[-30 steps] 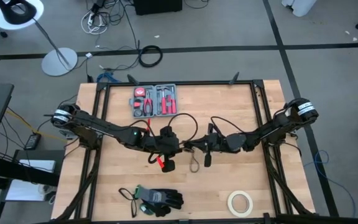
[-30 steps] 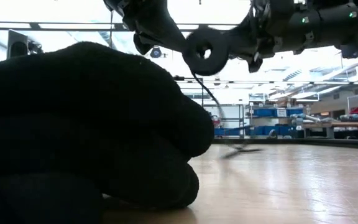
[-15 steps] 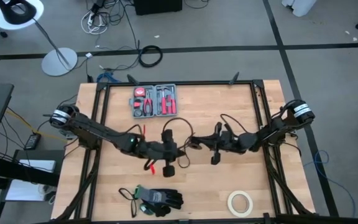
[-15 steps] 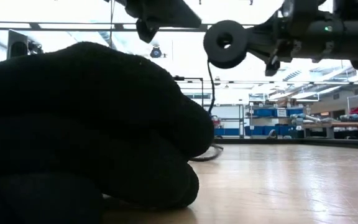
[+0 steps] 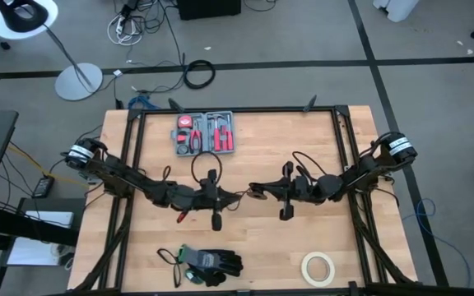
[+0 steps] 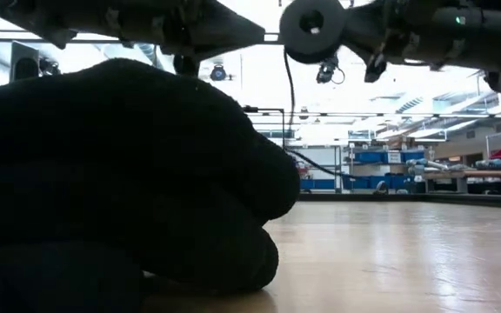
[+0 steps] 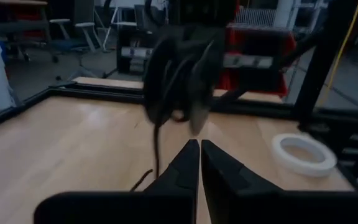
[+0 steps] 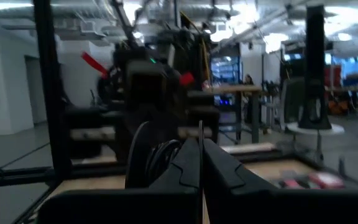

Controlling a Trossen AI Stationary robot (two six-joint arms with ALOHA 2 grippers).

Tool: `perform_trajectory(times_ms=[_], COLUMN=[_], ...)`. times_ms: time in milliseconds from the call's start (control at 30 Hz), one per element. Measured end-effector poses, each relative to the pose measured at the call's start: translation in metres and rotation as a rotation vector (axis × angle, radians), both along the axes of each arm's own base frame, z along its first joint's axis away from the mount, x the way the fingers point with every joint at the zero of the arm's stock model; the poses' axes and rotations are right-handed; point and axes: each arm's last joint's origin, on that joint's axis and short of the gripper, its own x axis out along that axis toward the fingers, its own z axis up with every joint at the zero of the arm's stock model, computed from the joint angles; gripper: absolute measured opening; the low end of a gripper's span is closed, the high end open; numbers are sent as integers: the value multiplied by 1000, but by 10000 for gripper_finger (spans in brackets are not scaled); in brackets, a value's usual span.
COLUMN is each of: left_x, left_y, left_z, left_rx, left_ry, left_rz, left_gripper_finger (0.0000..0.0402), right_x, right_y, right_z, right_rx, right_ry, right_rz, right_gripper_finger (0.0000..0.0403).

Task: Coil cords
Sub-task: Coil the black wire cable into the black spool

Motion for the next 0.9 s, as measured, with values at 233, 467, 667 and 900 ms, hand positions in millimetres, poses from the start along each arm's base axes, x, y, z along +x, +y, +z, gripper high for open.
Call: perform_trajectory(times_ms=[233, 467, 667, 900], left_x=[12, 16, 18, 18], left_y=[5, 4, 11, 15], left_z=[10, 13, 13, 8], left_rx=[41, 49, 45, 53], left_ry=[36, 74, 80, 128], left_rz=[-81, -106, -83, -60], left_gripper_finger=[21, 55, 91, 95], right_x=[11, 11, 11, 11], right_y=[-2, -3, -4, -3], right_z=[11, 10, 11, 11], right_rx=[-54, -57, -53, -51], right_ry=[-45, -35, -36, -46], right_rz=[4, 0, -1, 7], right_gripper_finger=[0, 0, 0, 0])
